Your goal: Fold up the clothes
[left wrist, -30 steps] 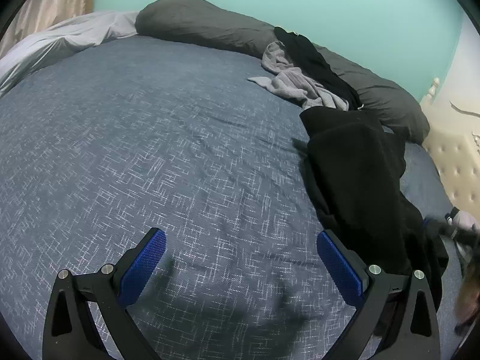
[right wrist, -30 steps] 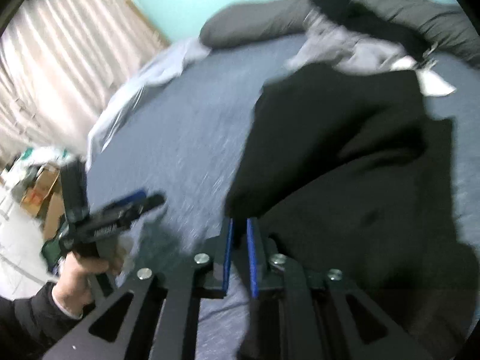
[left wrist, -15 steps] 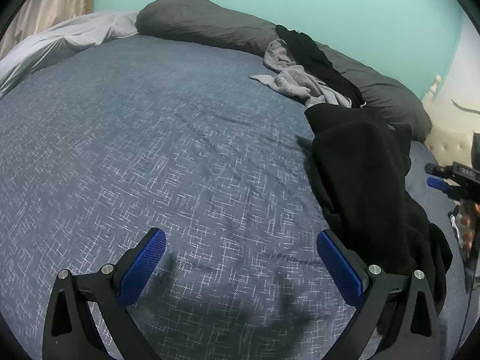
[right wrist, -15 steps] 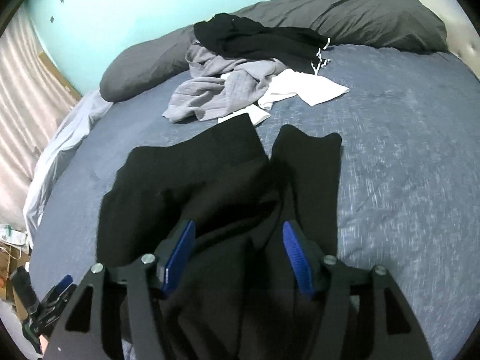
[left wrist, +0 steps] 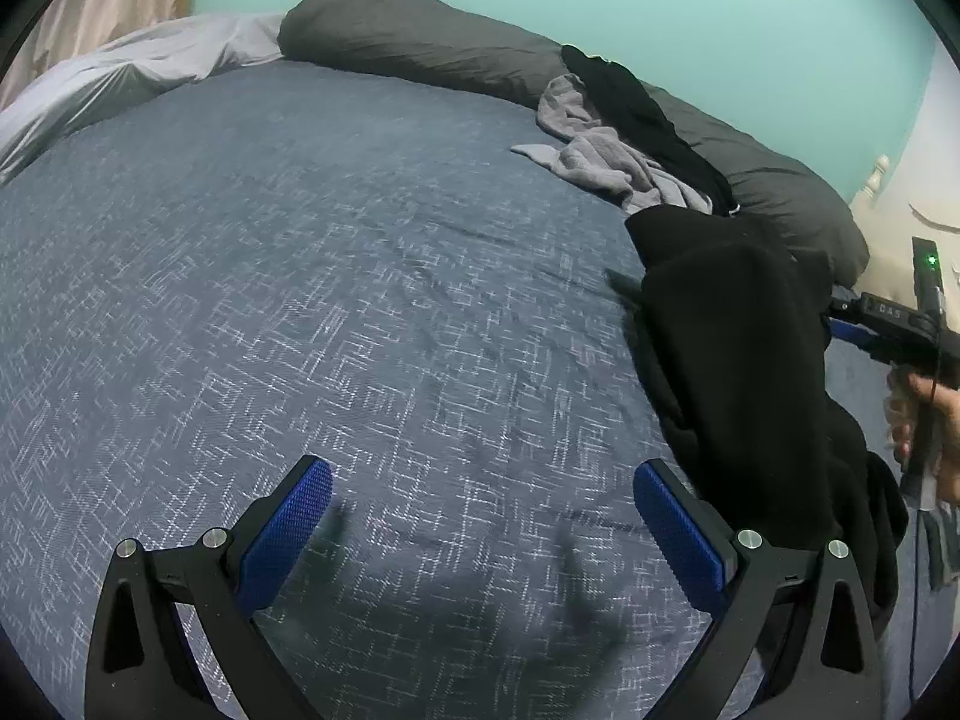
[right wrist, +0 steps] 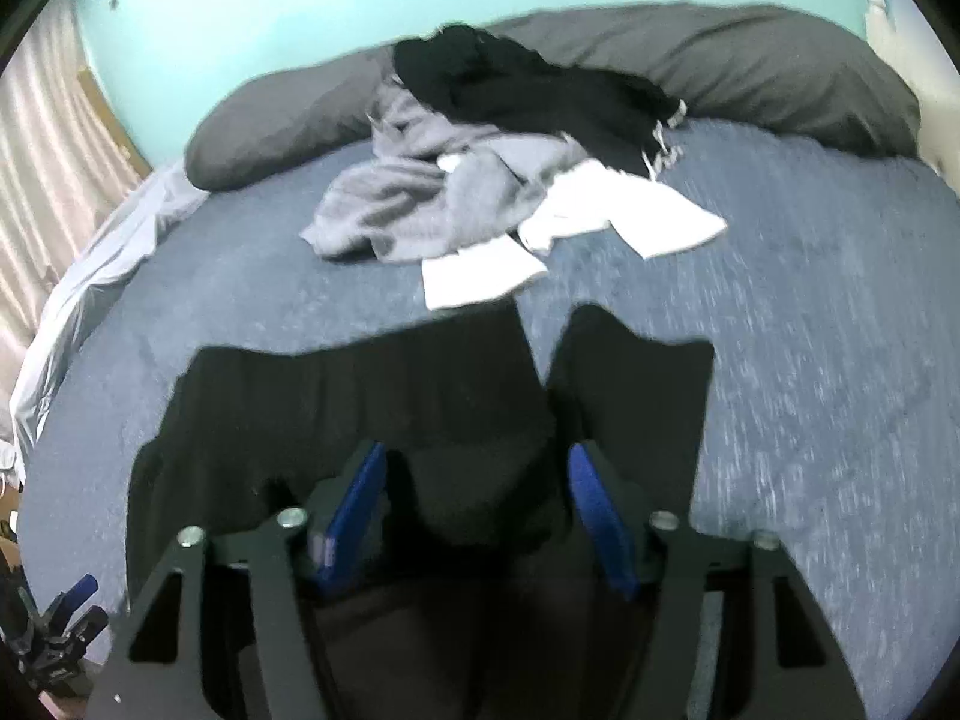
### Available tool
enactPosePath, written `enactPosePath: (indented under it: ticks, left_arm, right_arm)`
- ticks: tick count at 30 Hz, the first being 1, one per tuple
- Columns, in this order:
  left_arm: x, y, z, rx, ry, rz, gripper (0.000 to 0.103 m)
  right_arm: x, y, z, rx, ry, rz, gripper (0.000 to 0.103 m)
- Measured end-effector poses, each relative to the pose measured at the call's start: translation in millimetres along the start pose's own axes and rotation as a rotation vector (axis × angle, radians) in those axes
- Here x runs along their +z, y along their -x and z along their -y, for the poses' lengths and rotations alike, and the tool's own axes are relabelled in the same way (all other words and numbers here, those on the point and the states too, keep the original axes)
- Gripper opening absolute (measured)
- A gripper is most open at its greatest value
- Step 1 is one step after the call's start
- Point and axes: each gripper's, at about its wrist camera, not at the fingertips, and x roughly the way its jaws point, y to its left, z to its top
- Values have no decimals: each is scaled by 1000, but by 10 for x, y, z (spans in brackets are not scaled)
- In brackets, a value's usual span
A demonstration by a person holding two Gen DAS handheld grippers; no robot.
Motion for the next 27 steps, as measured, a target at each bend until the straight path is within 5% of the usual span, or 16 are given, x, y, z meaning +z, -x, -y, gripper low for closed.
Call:
enactPosePath:
  ticks: [5,8,19,27]
  left_arm:
    - [10,-34,-11,-2,6,-8,103]
    - [15,-31,-9,-8,11,-9,103]
    - [23,271,-44,-24,22,34,103]
    - [30,772,-346,-12,63,104,103]
  right_arm:
    - [1,1,-72,29,49,20,19]
    - [-34,86,-156,52,71,37,11]
    - [-258,942,-947,276,170,153,7]
    - [-706,1200,-1832,463,235,86,7]
